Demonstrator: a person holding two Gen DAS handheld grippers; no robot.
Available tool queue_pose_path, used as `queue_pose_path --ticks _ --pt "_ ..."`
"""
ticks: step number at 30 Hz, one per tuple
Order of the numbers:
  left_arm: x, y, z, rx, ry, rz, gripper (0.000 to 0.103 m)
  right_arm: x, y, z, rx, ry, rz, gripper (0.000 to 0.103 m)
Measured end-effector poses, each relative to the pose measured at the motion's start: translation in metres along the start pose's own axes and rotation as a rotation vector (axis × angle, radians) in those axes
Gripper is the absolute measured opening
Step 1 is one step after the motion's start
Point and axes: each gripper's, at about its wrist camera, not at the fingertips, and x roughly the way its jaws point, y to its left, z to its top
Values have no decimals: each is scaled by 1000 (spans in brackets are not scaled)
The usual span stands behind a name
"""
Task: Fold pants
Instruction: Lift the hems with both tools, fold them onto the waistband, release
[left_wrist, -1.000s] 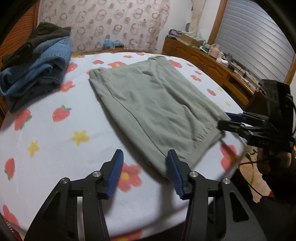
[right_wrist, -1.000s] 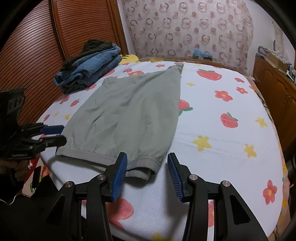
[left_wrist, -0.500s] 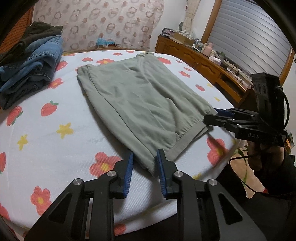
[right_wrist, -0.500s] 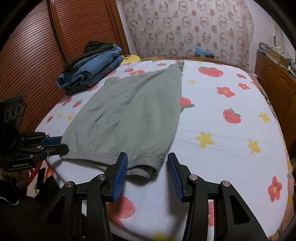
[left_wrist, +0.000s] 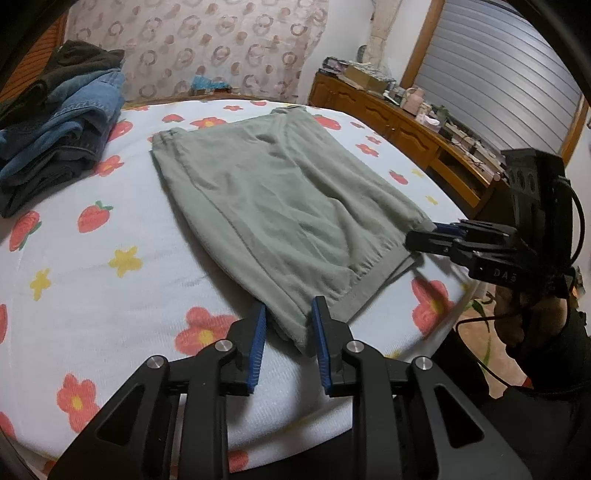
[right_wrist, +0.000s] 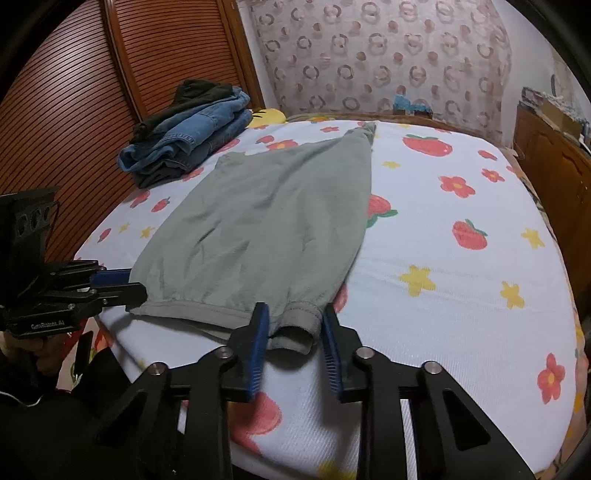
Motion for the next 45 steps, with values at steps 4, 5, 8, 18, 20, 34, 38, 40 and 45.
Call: queue_pose_path --ticks 4,5,8,18,20,34,38,40,45 --pt "-4 3 2 -10 -4 -25 13 -2 3 1 -21 2 4 19" --pt "-6 4 2 -12 -8 -32 11 -3 4 1 -26 3 13 16" --pt "-13 2 3 -10 -24 -36 8 -7 5 2 -43 4 24 13" --pt "-44 0 16 -5 -101 -34 7 -30 13 12 -59 -24 83 13" --pt "-53 0 20 -3 -126 -32 7 -37 16 16 -65 -41 98 13" --pt "-42 26 61 -13 -178 29 7 -39 18 52 -131 -103 67 12" --pt "-37 33 78 -6 -193 55 7 -26 21 69 -143 -118 46 12" --pt "-31 39 88 1 -194 75 7 -19 21 78 -147 -123 35 12" --pt "-15 54 104 -18 -175 102 7 5 19 97 -150 -111 18 12"
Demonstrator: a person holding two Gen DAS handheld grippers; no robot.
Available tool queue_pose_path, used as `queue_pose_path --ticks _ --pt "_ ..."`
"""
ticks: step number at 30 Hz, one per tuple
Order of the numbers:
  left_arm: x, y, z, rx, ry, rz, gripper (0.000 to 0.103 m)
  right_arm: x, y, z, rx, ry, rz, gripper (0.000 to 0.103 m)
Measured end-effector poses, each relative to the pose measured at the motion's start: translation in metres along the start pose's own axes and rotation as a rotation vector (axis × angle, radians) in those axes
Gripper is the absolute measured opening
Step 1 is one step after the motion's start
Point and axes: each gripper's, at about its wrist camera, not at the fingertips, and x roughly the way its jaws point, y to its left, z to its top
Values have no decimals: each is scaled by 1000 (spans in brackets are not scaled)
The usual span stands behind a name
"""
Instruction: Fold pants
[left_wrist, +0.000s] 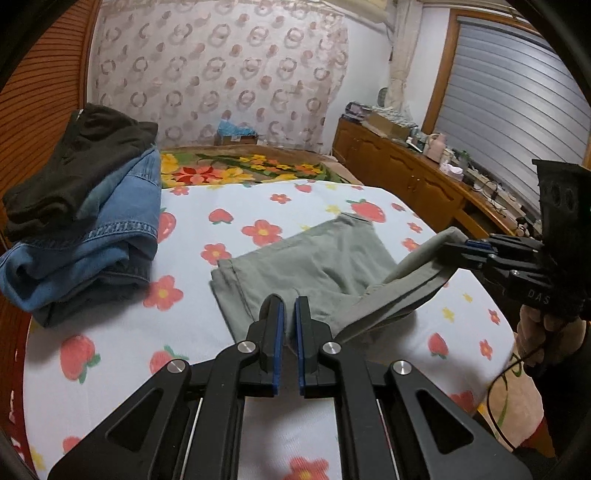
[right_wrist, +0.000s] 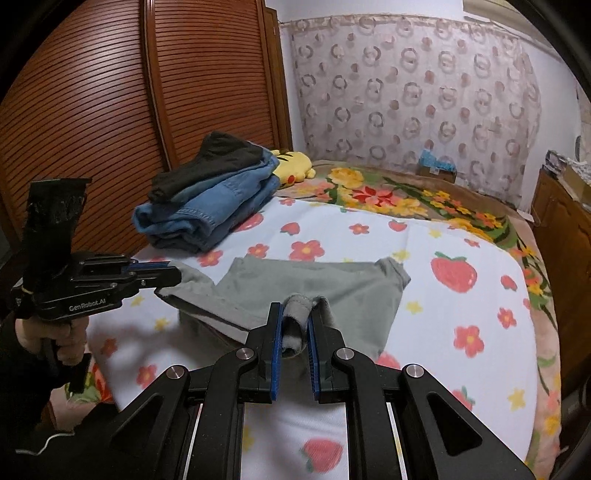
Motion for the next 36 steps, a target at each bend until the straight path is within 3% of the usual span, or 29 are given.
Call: queue_pose_path --ticks 15,19,21,24,26,27,32,36 --pt "16 4 34 15 -29 46 7 44 -14 31 17 19 -50 12" --pt "28 6 37 25 5 70 7 55 -21 32 34 48 -41 13" --pt "31 8 34 20 17 84 8 58 -24 33 39 58 -44 22" --pt "30 10 30 15 20 97 24 52 -30 31 64 47 -49 35" --pt "27 11 27 10 14 101 43 45 -33 28 81 39 -58 43" --pt "25 11 25 8 12 101 47 41 -34 27 84 35 -67 44" --pt "13 13 9 -11 0 93 48 24 -41 9 99 28 -91 47" --pt "18 13 -7 -16 44 61 48 26 -40 -10 90 79 -67 47"
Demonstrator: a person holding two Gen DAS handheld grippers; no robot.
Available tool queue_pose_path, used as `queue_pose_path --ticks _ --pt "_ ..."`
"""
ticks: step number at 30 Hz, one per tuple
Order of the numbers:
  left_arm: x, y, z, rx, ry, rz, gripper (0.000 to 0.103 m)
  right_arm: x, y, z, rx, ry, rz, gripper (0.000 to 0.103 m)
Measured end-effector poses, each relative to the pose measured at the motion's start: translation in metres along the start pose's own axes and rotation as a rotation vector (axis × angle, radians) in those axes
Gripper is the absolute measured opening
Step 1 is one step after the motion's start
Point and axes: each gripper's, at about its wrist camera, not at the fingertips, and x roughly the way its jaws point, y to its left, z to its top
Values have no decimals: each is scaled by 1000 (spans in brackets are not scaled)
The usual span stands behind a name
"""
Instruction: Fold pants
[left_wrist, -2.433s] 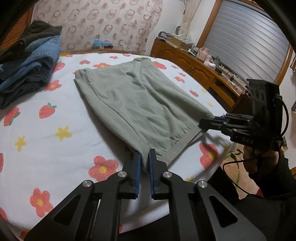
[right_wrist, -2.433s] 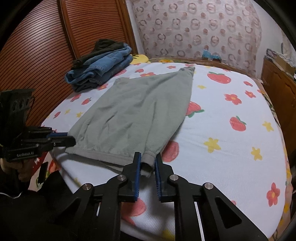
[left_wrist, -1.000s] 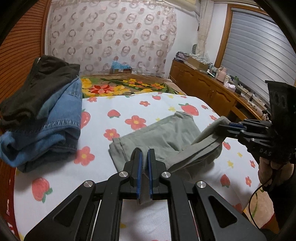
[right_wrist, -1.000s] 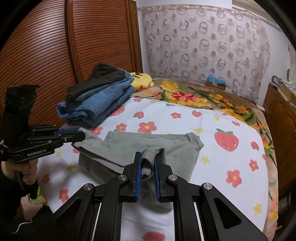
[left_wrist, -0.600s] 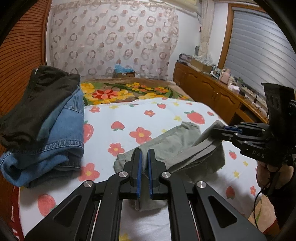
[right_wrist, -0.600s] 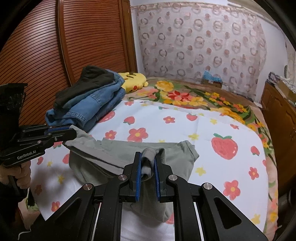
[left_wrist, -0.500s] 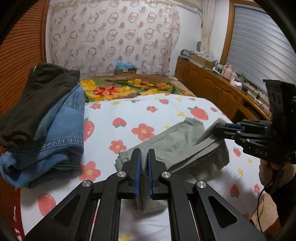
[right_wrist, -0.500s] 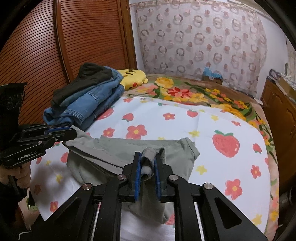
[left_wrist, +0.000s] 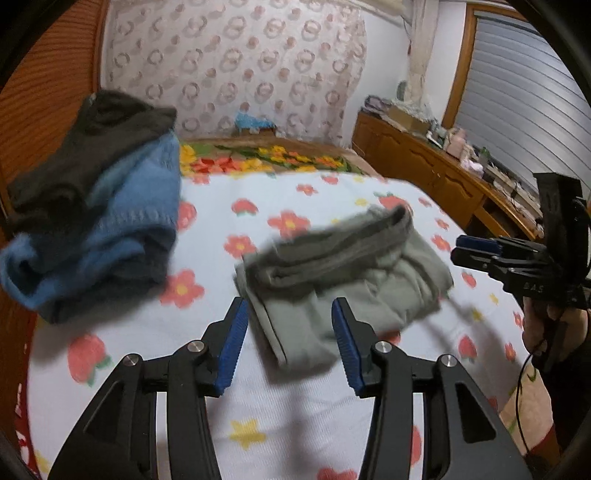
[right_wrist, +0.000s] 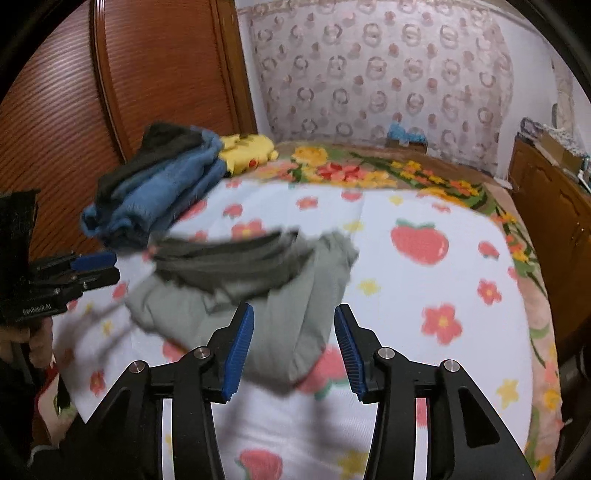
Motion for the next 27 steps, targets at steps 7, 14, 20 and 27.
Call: queue_pose_path --ticks 7,14,20,27 --pt "27 -3 -16 27 105 3 48 19 8 -11 -26 78 41 47" --pt "30 -4 -21 57 123 -19 25 27 4 -12 -36 97 64 30" --pt "15 -8 -14 87 67 0 8 8 -7 -11 -20 41 67 9" --pt "-20 -11 -11 104 2 -15 8 -31 2 -29 -28 3 79 8"
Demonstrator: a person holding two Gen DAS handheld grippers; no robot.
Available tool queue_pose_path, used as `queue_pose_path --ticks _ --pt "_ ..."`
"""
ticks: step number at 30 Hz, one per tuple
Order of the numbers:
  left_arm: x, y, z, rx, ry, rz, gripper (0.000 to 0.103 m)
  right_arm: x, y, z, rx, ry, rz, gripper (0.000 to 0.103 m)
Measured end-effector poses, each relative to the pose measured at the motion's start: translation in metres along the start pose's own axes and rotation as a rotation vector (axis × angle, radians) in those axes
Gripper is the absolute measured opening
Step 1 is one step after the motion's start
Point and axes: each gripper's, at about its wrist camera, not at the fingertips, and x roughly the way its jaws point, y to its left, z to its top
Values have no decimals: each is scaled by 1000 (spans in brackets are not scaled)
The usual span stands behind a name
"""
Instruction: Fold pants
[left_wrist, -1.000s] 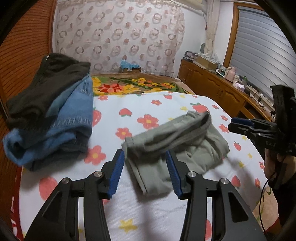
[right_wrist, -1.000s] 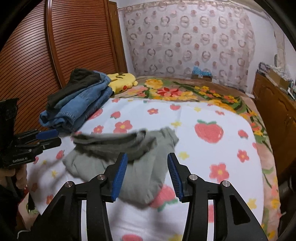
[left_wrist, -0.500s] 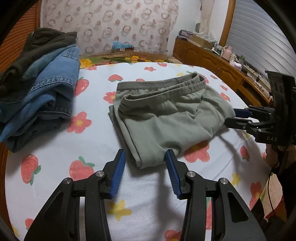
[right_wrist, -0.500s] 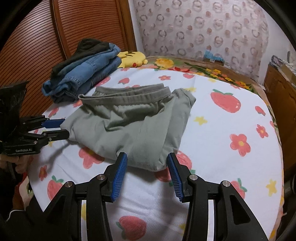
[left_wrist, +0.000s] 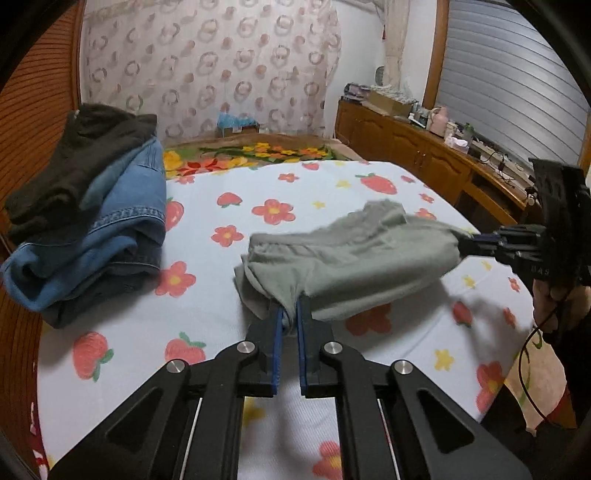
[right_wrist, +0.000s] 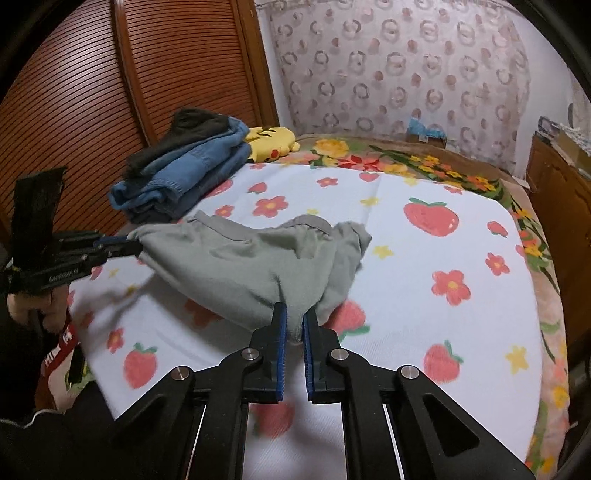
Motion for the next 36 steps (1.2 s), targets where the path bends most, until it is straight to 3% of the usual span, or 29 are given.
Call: queue_pose_path --ticks 12,18,23,27,36 --pt "-14 -21 -36 11 45 -54 8 -25 12 -50 29 59 25 8" --pt "-16 -19 -36 -3 47 -53 15 -28 13 -38 38 46 -6 15" --pt "-15 -16 -26 1 32 -35 44 -32 13 -29 38 14 -37 27" --pt "-3 -12 -13 -2 23 -30 44 -23 13 -17 30 -6 -45 34" --pt "42 -5 8 8 74 -40 44 30 -1 1 32 33 -37 35"
